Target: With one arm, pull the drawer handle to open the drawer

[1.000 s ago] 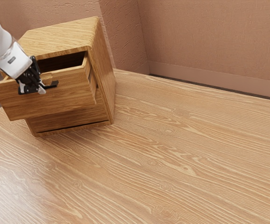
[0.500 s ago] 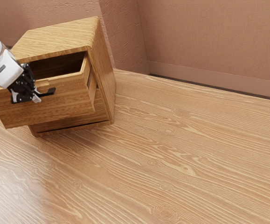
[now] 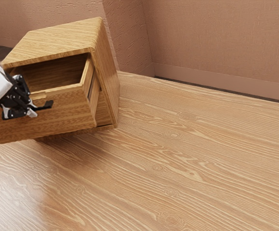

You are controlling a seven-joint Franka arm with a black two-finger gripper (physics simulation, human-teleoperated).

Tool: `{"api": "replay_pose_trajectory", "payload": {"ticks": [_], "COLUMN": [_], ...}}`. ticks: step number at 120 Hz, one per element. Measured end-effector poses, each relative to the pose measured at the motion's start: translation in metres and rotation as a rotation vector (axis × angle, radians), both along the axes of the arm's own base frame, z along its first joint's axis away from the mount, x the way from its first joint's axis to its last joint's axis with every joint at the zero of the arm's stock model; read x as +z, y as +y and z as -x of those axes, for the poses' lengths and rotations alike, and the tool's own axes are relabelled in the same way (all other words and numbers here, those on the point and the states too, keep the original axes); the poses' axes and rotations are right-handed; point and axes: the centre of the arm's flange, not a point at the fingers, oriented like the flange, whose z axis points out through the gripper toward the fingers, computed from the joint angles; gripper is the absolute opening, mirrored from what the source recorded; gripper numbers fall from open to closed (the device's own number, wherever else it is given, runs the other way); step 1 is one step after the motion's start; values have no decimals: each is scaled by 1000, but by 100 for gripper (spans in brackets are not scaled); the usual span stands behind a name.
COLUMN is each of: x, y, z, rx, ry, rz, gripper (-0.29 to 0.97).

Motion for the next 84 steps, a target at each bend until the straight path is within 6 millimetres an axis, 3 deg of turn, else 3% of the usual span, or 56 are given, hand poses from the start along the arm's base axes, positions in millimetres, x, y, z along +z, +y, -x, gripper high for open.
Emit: {"api": "replay_pose_trajectory", "payload": {"ticks": [40, 84], "x": [-1, -2], "y": [-14, -17], "z": [16, 18], "rx": [-14, -7], "ry": [-7, 11], "rz": [1, 25], "gripper": [-10, 4]}}
